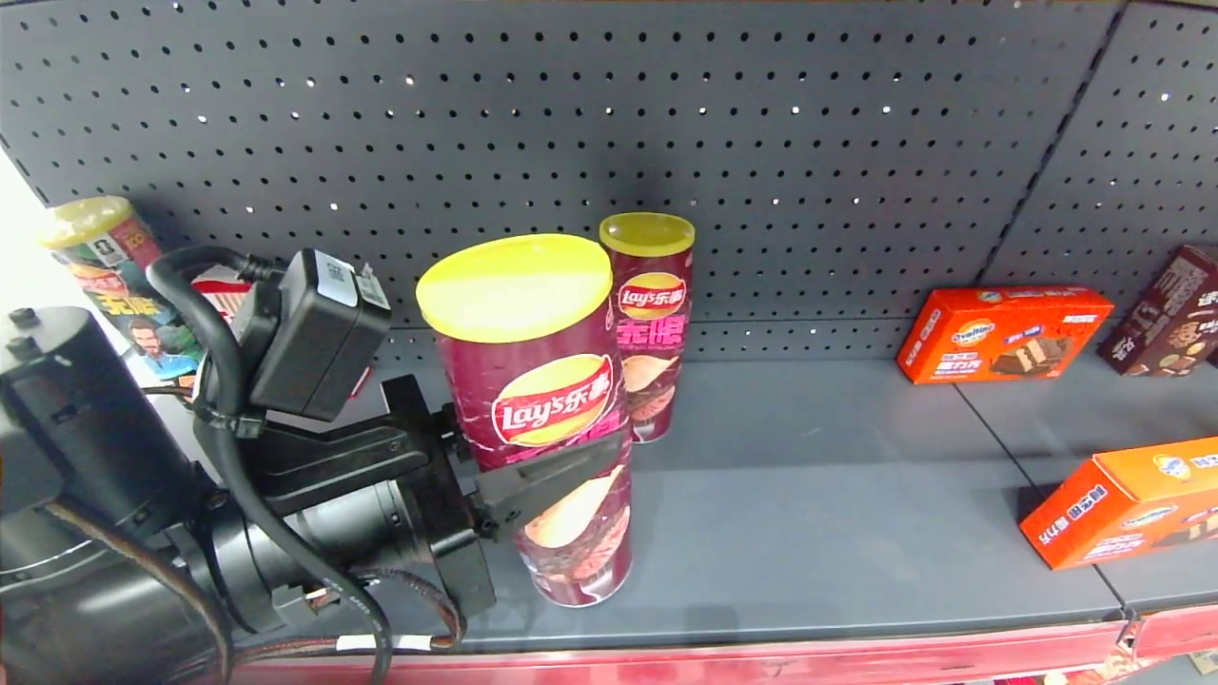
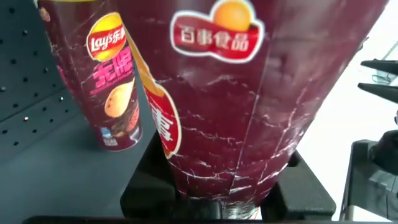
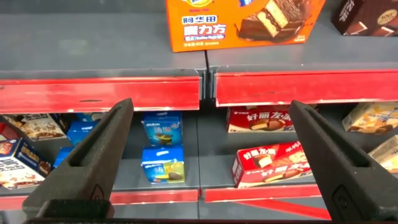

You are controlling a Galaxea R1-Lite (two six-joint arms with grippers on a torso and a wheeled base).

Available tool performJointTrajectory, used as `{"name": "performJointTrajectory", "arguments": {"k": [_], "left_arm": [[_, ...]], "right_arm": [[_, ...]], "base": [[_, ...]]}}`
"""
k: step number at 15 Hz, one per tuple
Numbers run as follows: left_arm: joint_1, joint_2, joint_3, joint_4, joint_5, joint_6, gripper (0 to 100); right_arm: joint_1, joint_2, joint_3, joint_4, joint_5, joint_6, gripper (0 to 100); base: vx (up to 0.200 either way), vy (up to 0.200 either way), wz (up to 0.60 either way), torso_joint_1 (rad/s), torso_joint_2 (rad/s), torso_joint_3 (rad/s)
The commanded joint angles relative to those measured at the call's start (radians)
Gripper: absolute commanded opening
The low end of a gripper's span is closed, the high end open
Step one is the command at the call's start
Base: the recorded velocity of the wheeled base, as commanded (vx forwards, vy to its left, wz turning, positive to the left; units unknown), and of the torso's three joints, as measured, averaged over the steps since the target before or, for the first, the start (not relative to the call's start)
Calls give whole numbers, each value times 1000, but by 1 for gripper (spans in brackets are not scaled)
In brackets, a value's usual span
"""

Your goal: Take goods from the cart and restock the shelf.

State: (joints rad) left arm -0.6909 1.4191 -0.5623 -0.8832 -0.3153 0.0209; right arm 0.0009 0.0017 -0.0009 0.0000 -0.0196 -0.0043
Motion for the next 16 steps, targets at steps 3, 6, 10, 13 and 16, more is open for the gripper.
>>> {"name": "performJointTrajectory", "arguments": {"k": [3,6,10,13,16], "left_arm": [[19,1,4,0,4,4,0],[30,1,22,1,9,45,0],[53,3,32,-2,9,47,0],[88,1,39,-11,2,45,0],[90,41,1,-13,-10,45,0]], "right_arm": [[1,0,1,-2,-5,4,100],[1,0,1,-2,-8,4,100],[1,1,-1,2,0,-3,100],[14,204,-243,-6,24,-3,100],[76,466,-407,-91,104,-31,100]], "base": [[0,0,0,0,0,0],[0,0,400,3,0,2],[0,0,0,0,0,0],[0,0,0,0,0,0],[0,0,0,0,0,0]]}}
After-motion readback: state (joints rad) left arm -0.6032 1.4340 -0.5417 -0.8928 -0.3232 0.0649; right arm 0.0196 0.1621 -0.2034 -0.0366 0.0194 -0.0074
